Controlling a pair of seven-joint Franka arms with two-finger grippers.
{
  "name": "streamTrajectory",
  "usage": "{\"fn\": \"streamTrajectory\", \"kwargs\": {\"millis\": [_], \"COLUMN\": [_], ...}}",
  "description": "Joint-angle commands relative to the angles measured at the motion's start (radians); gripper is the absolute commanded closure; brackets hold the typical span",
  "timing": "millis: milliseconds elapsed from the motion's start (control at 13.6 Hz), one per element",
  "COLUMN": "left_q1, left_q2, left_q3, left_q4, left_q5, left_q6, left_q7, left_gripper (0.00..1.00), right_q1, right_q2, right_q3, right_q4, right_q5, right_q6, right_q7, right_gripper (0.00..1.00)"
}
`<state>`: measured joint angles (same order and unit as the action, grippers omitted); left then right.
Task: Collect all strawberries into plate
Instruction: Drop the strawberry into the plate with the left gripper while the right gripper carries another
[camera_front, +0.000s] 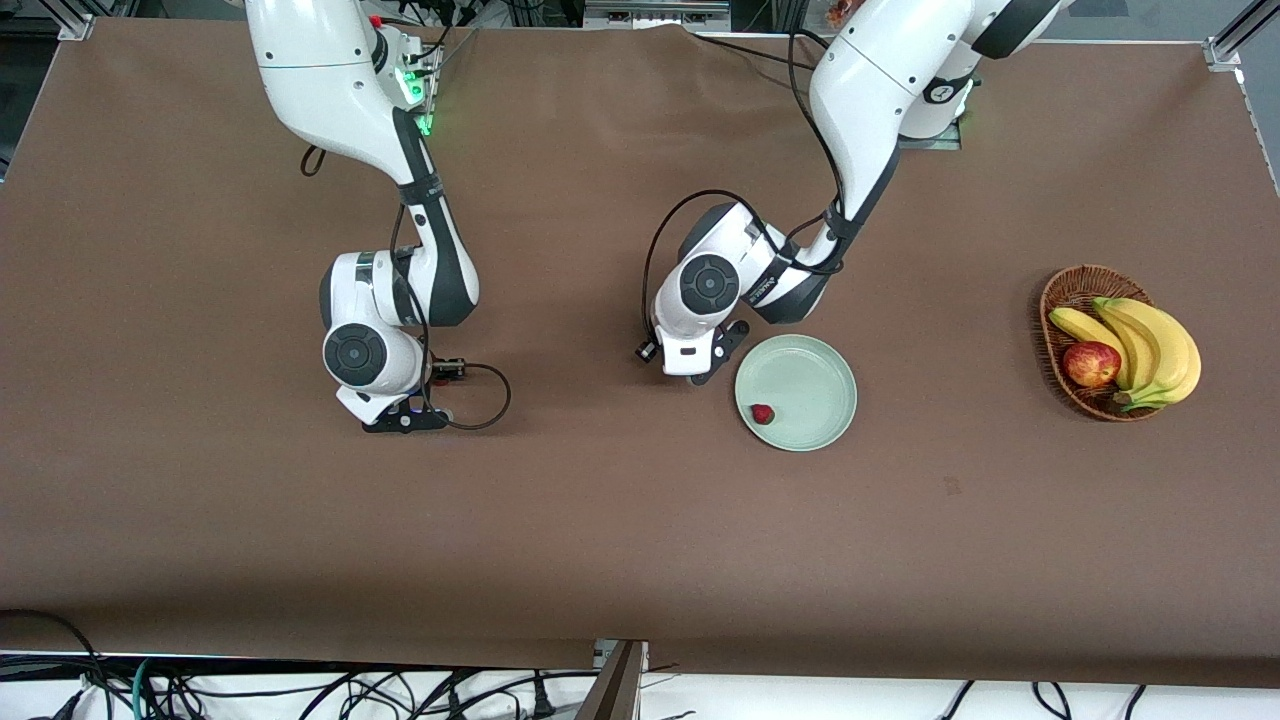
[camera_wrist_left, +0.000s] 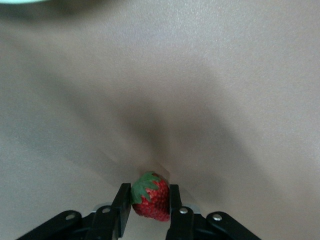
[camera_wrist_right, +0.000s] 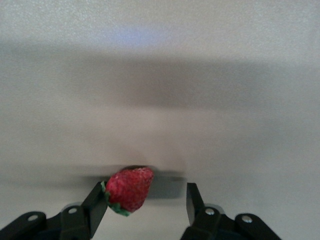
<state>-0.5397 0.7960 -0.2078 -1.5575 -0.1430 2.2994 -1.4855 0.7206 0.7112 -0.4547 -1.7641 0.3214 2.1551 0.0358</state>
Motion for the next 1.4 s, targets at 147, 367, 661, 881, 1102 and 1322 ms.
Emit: {"fn": "streamTrajectory", "kwargs": {"millis": [147,367,661,881,1102,1322], "left_q1": [0.068,0.150,0.249,0.268,0.277,0.317], "left_q2": [-0.144,-0.254,-0.368,-0.377,-0.365,-0.313], "left_q3": [0.008,0.005,0.007,0.010,0.011,0.010], "left_q4": [0.013,0.014,0.005,0.011,0.004,-0.001], "left_q5": [-0.014,-0.015,-0.015,-0.014,0.086,0.091], "left_q6": [-0.252,-0.411,-0.566,-0.564,-0.561,-0.471], "left_q7": [0.090,0.267,0.474,0.696,1.033,1.304], "left_gripper": [0.95,0.94,0.88,0.86,0.86,0.79], "right_q1": [0.005,0.005,0.010,0.016,0.061,0.082], "right_q2": [-0.042,-0.041,-0.065,-0.064,-0.043,-0.030], "right_q3": [0.007,0.007,0.007,0.008,0.016,0.065], "right_q4": [-0.047,-0.044,0.003,0.119,0.250,0.282], "right_q5": [0.031,0.033,0.045,0.117,0.142,0.142], "right_q6": [0.023,0.022,-0.046,-0.173,-0.265,-0.253], "right_q7": [-0.017,-0.017,-0.001,0.088,0.307,0.445], "right_gripper": [0.47,0.76,0.84,0.84,0.84,0.84]}}
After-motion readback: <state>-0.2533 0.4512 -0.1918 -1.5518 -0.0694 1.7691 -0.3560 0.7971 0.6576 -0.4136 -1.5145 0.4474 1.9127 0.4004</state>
